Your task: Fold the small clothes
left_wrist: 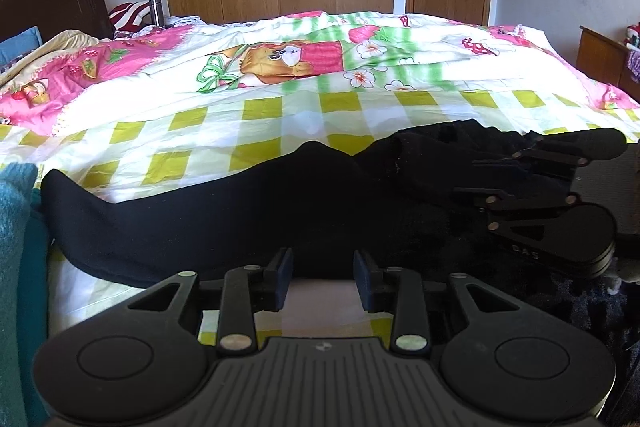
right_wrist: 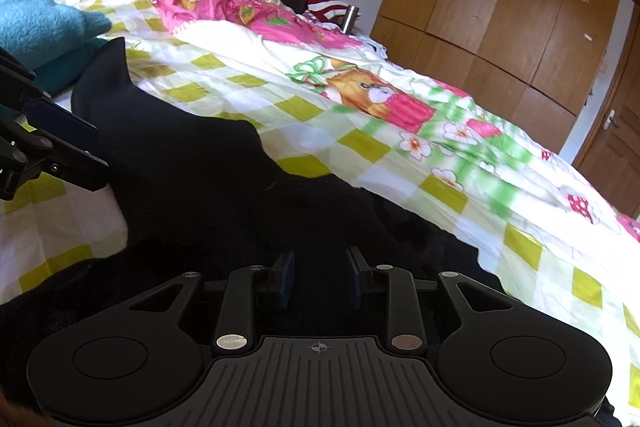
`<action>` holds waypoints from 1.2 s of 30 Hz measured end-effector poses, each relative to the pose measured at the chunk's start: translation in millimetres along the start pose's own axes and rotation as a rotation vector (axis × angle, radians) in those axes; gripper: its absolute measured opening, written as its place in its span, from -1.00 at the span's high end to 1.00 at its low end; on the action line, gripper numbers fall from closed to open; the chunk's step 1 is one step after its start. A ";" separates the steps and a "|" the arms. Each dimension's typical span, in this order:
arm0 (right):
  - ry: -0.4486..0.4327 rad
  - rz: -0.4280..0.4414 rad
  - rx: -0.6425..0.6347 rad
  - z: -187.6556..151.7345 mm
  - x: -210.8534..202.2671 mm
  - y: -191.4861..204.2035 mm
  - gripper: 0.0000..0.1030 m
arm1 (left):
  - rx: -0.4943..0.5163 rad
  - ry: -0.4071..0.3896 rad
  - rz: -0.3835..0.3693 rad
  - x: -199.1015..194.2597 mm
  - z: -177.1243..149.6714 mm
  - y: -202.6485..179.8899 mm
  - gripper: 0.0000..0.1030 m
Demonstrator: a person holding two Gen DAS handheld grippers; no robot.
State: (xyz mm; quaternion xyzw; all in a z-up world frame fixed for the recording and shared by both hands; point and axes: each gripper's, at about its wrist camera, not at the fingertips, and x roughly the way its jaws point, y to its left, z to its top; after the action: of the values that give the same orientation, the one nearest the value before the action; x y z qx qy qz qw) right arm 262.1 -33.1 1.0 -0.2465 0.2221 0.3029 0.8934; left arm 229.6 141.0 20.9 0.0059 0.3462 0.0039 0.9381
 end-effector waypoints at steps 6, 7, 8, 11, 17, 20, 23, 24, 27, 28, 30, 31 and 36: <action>0.040 -0.017 -0.016 9.4 27.1 16.7 0.54 | -0.007 -0.013 -0.004 -1.6 -0.9 7.1 0.09; 0.052 -0.021 0.018 12.0 27.7 13.7 0.71 | -0.006 -0.016 -0.004 -2.1 -0.5 7.1 0.09; 0.053 -0.026 0.039 14.4 24.8 11.4 0.90 | -0.004 -0.021 -0.005 -4.8 -0.4 7.0 0.09; 0.011 -0.017 0.046 17.4 -3.5 9.8 0.90 | 0.016 -0.053 -0.008 -13.3 4.6 5.7 0.09; -0.040 0.103 -0.039 12.3 -35.3 39.4 0.88 | 0.018 -0.163 -0.053 -25.8 26.3 -4.7 -0.09; 0.001 0.105 -0.004 6.5 -16.5 48.2 0.77 | 0.062 -0.155 -0.067 -9.7 36.6 -25.8 -0.18; 0.006 0.095 0.056 -0.2 -37.6 30.0 0.60 | 0.096 -0.091 -0.077 20.6 39.0 -43.6 -0.18; 0.011 0.083 0.075 -6.7 -52.7 18.3 0.59 | 0.099 -0.067 -0.084 28.6 38.3 -47.0 -0.18; 0.013 0.016 0.206 -32.5 -102.5 -32.3 0.59 | 0.106 -0.041 -0.100 38.7 32.2 -57.1 -0.17; 0.025 -0.039 0.247 -42.2 -114.3 -51.6 0.59 | 0.109 -0.042 -0.114 38.3 30.8 -60.8 -0.17; 0.057 -0.184 0.317 -62.5 -127.5 -91.0 0.59 | 0.123 -0.060 -0.140 35.1 28.7 -71.1 -0.17; 0.080 -0.264 0.354 -74.3 -129.8 -113.7 0.59 | 0.143 -0.069 -0.147 35.2 28.9 -78.8 -0.17; 0.225 -0.378 0.423 -119.4 -116.6 -193.6 0.62 | 0.233 -0.044 -0.163 55.9 30.1 -113.3 -0.18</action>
State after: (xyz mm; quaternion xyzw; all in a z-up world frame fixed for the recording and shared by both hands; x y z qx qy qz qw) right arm 274.9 -286.7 30.7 -0.1239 0.3280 0.0492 0.9352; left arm 292.0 28.1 5.9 0.0864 0.3232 -0.1126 0.9356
